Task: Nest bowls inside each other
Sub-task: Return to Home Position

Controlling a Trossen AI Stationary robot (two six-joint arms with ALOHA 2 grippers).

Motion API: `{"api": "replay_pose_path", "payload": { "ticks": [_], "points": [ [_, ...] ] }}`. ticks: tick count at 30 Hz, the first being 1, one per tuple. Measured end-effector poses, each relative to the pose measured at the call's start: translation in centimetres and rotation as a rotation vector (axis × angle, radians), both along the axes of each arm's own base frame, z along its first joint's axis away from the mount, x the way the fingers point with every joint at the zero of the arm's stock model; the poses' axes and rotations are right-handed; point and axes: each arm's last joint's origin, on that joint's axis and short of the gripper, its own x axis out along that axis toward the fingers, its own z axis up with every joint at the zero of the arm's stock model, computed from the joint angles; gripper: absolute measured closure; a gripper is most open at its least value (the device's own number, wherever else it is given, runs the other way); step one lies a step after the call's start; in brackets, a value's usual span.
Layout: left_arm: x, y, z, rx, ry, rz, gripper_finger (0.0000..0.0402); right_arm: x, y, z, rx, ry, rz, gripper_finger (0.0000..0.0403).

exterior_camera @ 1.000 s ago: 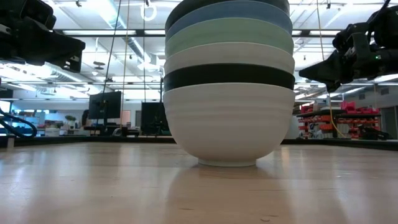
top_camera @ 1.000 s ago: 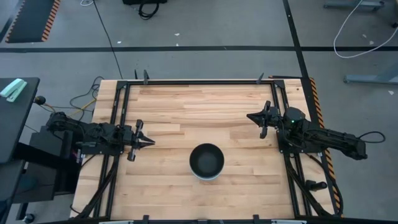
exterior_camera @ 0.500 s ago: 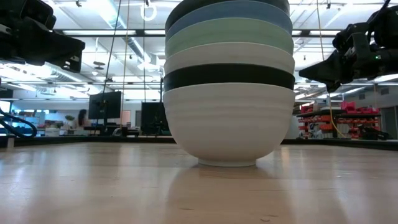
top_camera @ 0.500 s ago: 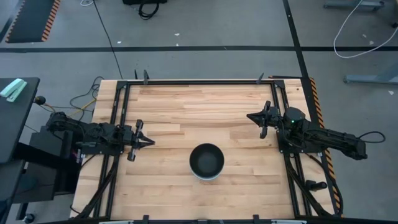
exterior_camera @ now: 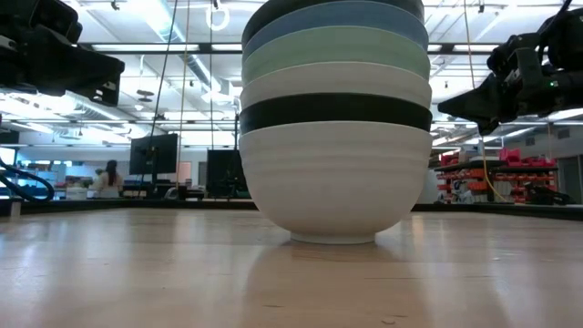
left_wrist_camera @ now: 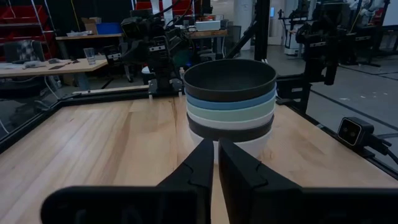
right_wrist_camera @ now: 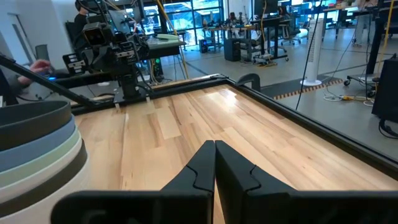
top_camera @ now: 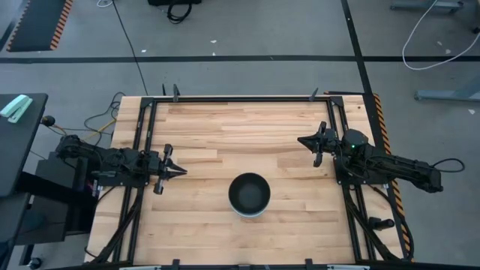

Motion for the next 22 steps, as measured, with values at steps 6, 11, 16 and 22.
{"api": "replay_pose_path", "payload": {
  "ticks": [6,11,16,22],
  "points": [
    [0.0,0.0,0.0,0.0,0.0,-0.001,0.0373,0.0,0.0,0.0,0.0,0.0,0.0,0.0385],
    [0.0,0.0,0.0,0.0,0.0,0.0,0.0365,0.0,0.0,0.0,0.0,0.0,0.0,0.0385],
    [0.0,0.0,0.0,0.0,0.0,-0.001,0.0361,0.0,0.0,0.0,0.0,0.0,0.0,0.0385],
    [0.0,0.0,0.0,0.0,0.0,-0.001,0.0368,0.0,0.0,0.0,0.0,0.0,0.0,0.0385]
  ]
}}
